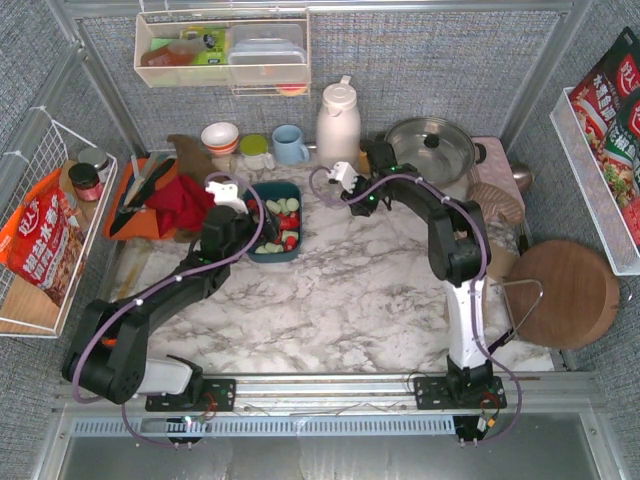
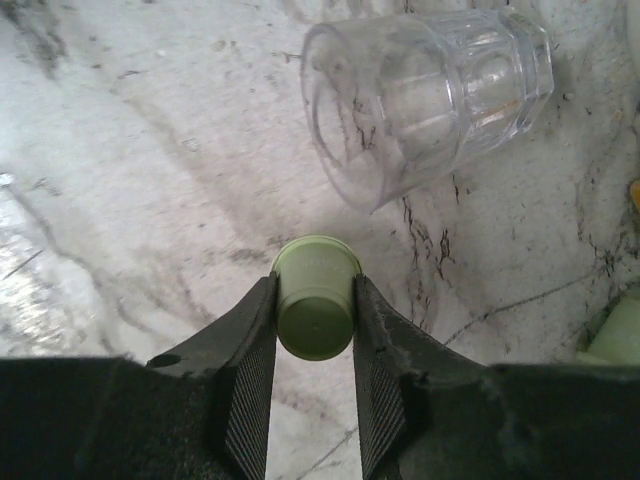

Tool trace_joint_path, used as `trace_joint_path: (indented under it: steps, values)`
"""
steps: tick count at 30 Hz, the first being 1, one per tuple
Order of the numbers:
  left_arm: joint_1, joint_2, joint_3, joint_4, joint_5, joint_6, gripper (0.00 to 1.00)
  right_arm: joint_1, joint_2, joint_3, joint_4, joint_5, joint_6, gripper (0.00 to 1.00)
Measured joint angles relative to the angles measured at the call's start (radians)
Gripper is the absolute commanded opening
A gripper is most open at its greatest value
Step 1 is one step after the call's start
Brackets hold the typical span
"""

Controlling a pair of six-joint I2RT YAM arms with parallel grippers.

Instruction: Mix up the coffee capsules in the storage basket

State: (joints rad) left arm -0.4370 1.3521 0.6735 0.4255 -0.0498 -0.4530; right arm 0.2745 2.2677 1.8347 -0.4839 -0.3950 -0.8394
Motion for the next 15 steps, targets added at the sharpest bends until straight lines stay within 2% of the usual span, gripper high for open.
trace_joint_path:
  steps: [5,8,12,15]
  values:
    - [-0.001,0.014,0.016,0.003,0.029,-0.013,0.99,0.000,-0.188,-0.216,0.109,-0.047,0.014,0.04]
    - [-0.010,0.021,0.035,0.005,0.056,-0.023,0.99,0.003,-0.365,-0.447,0.290,-0.098,0.057,0.03]
    - [-0.048,0.026,0.064,0.007,0.095,-0.033,0.99,0.018,-0.570,-0.821,0.713,-0.168,0.155,0.02]
    - [-0.097,0.034,0.094,0.009,0.132,-0.037,0.99,0.041,-0.638,-1.063,1.048,-0.192,0.224,0.01]
